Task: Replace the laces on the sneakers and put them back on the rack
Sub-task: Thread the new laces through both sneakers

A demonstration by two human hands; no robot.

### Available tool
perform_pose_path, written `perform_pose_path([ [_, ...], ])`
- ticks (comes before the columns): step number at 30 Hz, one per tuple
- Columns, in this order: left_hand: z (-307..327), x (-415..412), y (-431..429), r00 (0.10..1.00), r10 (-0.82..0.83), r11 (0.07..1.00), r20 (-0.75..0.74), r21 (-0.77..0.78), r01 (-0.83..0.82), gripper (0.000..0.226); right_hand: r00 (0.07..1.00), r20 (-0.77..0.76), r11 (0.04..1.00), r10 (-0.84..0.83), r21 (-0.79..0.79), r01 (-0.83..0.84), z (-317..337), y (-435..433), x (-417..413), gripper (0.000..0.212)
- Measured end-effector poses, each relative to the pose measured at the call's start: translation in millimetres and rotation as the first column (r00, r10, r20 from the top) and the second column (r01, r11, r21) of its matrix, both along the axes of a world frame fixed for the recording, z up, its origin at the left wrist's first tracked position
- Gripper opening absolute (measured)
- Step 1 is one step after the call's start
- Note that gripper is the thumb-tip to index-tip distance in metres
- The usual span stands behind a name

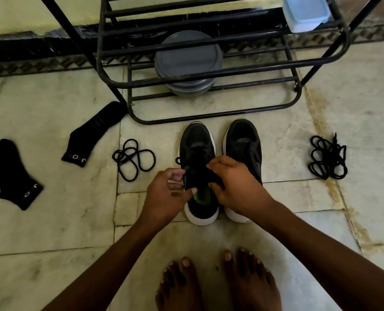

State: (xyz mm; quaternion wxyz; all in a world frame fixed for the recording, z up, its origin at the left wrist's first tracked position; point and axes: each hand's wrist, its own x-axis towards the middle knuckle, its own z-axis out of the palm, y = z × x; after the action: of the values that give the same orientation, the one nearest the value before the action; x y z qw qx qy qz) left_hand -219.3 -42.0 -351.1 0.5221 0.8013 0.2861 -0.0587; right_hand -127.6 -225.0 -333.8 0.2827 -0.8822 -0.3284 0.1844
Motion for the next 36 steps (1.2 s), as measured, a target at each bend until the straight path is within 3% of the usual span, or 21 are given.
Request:
perform_pose_path([
  [3,-1,-3,13,0.998,0.004,1.000,0.058,-0.008,-0.003,0.031,1.000,0.007,0.999,-0.013,0.043,0.013,13,1,2,0.052],
  [6,-4,-5,38,0.986,0.100,0.976,0.131,0.178,-0.122,0.007,0.999,0.035,0.992,-0.001,0.130,-0.004,26,7,4,0.055],
  [11,-20,1,112,0.955,0.192,0.839,0.227,0.468,-0.279,0.019,0.974,0.171,0.975,0.149,0.139,-0.174,17,33,15,0.033],
  [14,-28,6,144,0.977,0.160,0.782,0.145,0.585,-0.215,0.017,0.953,0.193,0.964,0.234,0.080,-0.253,12,53,21,0.031],
  [18,-47,5,151,0.996,0.088,0.801,-0.003,0.595,-0.069,0.018,0.910,0.208,0.931,0.357,-0.004,-0.365,11,85,27,0.033],
  [21,-52,2,149,0.997,0.079,0.801,-0.022,0.597,-0.050,0.004,0.889,0.166,0.904,0.427,-0.109,-0.414,9,105,32,0.035],
  [24,-51,-4,147,1.000,-0.006,0.803,-0.021,0.595,0.017,0.022,0.876,0.102,0.876,0.471,-0.167,-0.452,5,120,37,0.035],
  [28,-52,-13,137,0.989,-0.092,0.733,-0.113,0.665,0.144,0.025,0.873,0.045,0.856,0.485,-0.230,-0.463,3,133,47,0.040],
  [30,-51,-15,129,0.986,-0.116,0.679,-0.117,0.715,0.165,0.025,0.884,0.048,0.871,0.465,-0.201,-0.447,3,138,47,0.042],
  [32,-42,-16,116,0.984,-0.178,0.634,-0.018,0.762,0.129,0.022,0.892,0.020,0.887,0.451,-0.115,-0.446,2,142,46,0.049],
  [36,-9,-17,84,0.948,-0.212,0.644,0.236,0.763,-0.046,0.013,0.840,-0.352,0.906,0.413,0.256,-0.338,17,140,41,0.059],
])
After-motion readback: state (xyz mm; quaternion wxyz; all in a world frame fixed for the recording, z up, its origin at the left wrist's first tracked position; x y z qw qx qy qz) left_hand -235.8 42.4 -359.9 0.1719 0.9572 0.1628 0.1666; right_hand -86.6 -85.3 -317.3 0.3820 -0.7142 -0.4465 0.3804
